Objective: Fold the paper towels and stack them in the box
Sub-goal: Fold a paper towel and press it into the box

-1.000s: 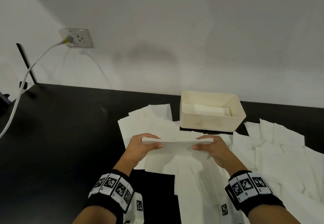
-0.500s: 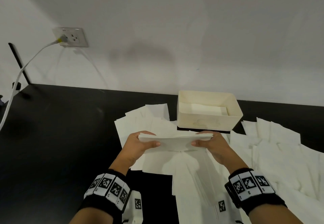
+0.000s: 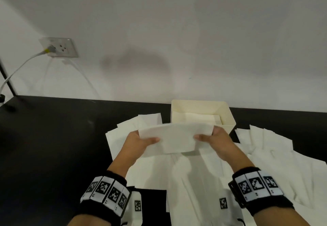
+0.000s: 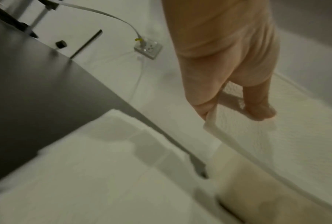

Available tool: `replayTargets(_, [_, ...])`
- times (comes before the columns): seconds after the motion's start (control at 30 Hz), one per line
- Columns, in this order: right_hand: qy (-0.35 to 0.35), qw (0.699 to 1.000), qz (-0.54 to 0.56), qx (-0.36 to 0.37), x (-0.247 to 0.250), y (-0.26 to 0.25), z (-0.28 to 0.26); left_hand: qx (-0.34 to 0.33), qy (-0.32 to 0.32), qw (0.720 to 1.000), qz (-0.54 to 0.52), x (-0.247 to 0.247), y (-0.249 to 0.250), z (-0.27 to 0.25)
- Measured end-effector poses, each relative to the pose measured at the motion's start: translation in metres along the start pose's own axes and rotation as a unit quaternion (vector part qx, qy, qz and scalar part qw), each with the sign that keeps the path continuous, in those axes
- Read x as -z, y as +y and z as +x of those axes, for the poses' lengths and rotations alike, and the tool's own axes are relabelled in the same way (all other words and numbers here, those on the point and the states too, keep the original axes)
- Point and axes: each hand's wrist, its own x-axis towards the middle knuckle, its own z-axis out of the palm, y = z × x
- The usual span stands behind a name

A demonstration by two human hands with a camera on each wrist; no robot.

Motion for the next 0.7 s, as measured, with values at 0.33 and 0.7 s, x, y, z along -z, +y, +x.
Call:
replayTargets(0.33, [0.230,0.966,-0.101,0.066,0.055,-0.072,0.071,-0.110,0.050,0.988,0.096,-0.085,0.088,0.084])
replayTargets(0.7, [0.150,0.895,-0.421,-0.001,0.058,-0.040,0.105,-0.128,0.003,0.857,0.498,-0.127,0.051,0.112])
